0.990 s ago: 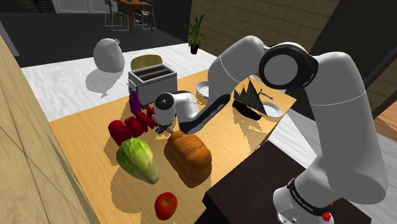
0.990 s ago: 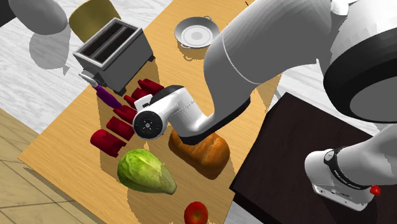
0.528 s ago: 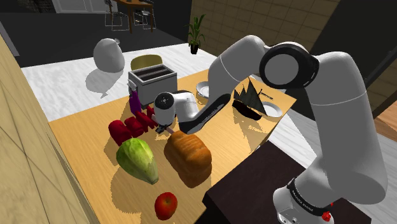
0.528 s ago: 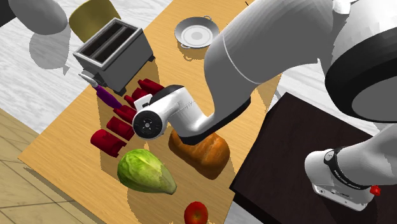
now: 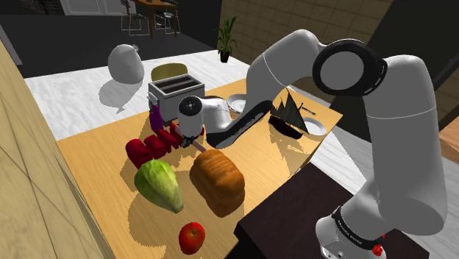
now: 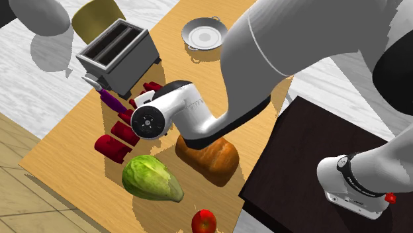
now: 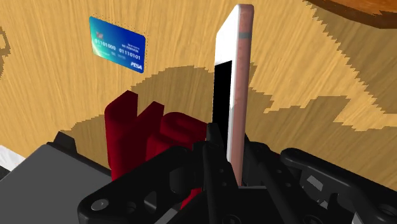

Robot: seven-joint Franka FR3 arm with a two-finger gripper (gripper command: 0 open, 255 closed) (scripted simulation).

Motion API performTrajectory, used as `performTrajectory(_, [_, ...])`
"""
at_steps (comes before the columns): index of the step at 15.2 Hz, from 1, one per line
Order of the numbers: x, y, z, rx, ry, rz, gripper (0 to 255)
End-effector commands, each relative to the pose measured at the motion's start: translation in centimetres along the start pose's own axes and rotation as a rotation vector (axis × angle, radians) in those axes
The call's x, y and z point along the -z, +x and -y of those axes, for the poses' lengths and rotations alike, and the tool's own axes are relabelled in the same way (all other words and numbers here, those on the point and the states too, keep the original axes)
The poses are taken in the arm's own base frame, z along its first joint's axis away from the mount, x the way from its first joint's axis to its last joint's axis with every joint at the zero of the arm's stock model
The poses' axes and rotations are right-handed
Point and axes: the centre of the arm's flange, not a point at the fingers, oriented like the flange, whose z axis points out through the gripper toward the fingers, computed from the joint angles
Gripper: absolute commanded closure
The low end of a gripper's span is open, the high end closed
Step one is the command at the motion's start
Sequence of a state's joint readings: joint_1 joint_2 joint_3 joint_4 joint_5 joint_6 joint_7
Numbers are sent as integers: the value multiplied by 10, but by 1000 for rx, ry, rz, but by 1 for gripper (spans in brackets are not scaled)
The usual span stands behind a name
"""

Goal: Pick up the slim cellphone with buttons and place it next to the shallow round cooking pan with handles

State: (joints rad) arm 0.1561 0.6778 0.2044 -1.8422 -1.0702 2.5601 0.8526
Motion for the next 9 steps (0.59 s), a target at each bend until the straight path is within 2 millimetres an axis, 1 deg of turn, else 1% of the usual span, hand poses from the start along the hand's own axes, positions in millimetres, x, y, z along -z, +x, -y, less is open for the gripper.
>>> performTrajectory(1, [10, 2, -3, 0, 0, 0, 255])
performTrajectory(9, [47, 14, -20, 0, 0, 0, 255])
